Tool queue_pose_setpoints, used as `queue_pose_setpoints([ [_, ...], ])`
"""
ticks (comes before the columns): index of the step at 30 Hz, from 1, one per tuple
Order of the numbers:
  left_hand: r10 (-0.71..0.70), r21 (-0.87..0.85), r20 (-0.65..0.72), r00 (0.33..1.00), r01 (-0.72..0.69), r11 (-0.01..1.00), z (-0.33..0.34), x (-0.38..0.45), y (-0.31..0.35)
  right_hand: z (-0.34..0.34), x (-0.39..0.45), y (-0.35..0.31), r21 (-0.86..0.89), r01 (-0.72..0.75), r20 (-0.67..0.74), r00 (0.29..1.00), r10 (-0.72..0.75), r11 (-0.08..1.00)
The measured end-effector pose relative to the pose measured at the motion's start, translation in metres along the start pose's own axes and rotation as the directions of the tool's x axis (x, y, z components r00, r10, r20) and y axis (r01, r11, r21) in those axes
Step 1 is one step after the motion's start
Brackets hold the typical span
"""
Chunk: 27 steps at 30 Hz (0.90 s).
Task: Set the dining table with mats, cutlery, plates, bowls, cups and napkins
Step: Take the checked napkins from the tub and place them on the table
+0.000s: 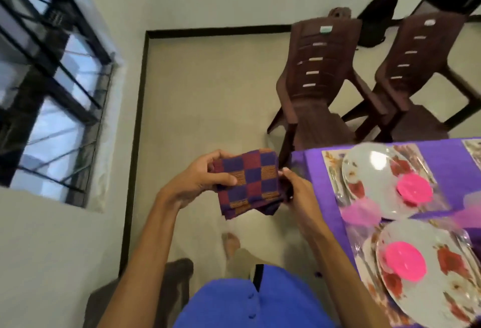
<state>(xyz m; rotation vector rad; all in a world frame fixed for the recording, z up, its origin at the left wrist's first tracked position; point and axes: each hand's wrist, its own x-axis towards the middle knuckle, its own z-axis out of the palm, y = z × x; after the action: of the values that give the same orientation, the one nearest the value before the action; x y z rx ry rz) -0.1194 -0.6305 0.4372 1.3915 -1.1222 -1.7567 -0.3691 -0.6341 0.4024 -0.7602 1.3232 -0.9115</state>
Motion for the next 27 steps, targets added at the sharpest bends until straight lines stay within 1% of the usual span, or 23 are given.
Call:
queue_pose_setpoints([
  [1, 0.030, 0.014, -0.017, 0.999, -0.030, 0.999, -0.012, 0.025, 0.019, 0.011, 0.023, -0.020, 0.024, 0.016, -0.019, 1.000, -0.015, 1.000],
  [4, 0.056, -0.004, -0.068, 0.996, -0.056, 0.998, -0.048, 0.101, 0.081, 0.038, 0.099, -0.076, -0.027, 0.072, -0.113, 0.991, -0.074, 0.997],
  [6, 0.054, 0.030, -0.049, 0.997, -0.053, 0.998, -0.069, 0.144, 0.119, 0.052, 0.140, -0.108, -0.068, 0.119, -0.184, 0.974, -0.130, 0.991],
  [7, 0.037, 0.080, -0.023, 0.999, -0.035, 0.996, -0.082, 0.172, 0.140, 0.057, 0.167, -0.123, -0.099, 0.144, -0.211, 0.964, -0.162, 0.985],
  [8, 0.006, 0.128, 0.004, 1.000, -0.007, 0.992, -0.091, 0.197, 0.158, 0.061, 0.191, -0.135, -0.144, 0.186, -0.197, 0.957, -0.213, 0.972],
  [10, -0.079, 0.231, 0.098, 0.992, 0.055, 0.971, -0.108, 0.256, 0.190, 0.073, 0.241, -0.160, -0.233, 0.280, -0.101, 0.946, -0.309, 0.932],
  [11, -0.116, 0.287, 0.144, 0.983, 0.071, 0.955, -0.115, 0.282, 0.202, 0.079, 0.263, -0.171, -0.259, 0.301, -0.062, 0.943, -0.327, 0.918],
  [13, -0.177, 0.399, 0.234, 0.956, 0.072, 0.914, -0.134, 0.344, 0.235, 0.093, 0.319, -0.198, -0.256, 0.290, -0.021, 0.952, -0.305, 0.922],
  [14, -0.186, 0.437, 0.269, 0.945, 0.052, 0.898, -0.144, 0.374, 0.253, 0.100, 0.347, -0.213, -0.237, 0.298, 0.020, 0.953, -0.302, 0.925],
  [16, -0.154, 0.473, 0.299, 0.942, -0.005, 0.881, -0.164, 0.431, 0.284, 0.109, 0.397, -0.236, -0.162, 0.235, 0.106, 0.970, -0.219, 0.959],
  [18, -0.083, 0.487, 0.304, 0.949, -0.080, 0.870, -0.187, 0.497, 0.321, 0.116, 0.451, -0.264, -0.068, 0.131, 0.125, 0.985, -0.122, 0.989],
  [19, -0.038, 0.489, 0.295, 0.955, -0.116, 0.865, -0.196, 0.532, 0.340, 0.120, 0.480, -0.277, -0.065, 0.130, 0.103, 0.987, -0.122, 0.989],
  [21, 0.017, 0.444, 0.237, 0.971, -0.124, 0.888, -0.212, 0.590, 0.369, 0.129, 0.523, -0.302, -0.074, 0.175, -0.016, 0.984, -0.177, 0.982],
  [22, 0.032, 0.394, 0.201, 0.979, -0.111, 0.912, -0.216, 0.620, 0.386, 0.132, 0.547, -0.314, -0.034, 0.188, -0.105, 0.976, -0.190, 0.982],
  [24, 0.031, 0.229, 0.153, 0.988, -0.066, 0.971, -0.217, 0.675, 0.412, 0.134, 0.594, -0.337, 0.102, 0.222, -0.263, 0.946, -0.189, 0.970],
  [25, 0.019, 0.164, 0.168, 0.986, -0.046, 0.985, -0.214, 0.701, 0.421, 0.136, 0.618, -0.347, 0.173, 0.248, -0.322, 0.929, -0.183, 0.953],
  [26, -0.005, 0.134, 0.194, 0.981, -0.021, 0.991, -0.211, 0.722, 0.429, 0.137, 0.639, -0.357, 0.214, 0.262, -0.385, 0.908, -0.165, 0.941],
  [27, -0.037, 0.149, 0.246, 0.969, -0.001, 0.989, -0.206, 0.750, 0.436, 0.136, 0.666, -0.368, 0.243, 0.284, -0.452, 0.879, -0.151, 0.928],
])
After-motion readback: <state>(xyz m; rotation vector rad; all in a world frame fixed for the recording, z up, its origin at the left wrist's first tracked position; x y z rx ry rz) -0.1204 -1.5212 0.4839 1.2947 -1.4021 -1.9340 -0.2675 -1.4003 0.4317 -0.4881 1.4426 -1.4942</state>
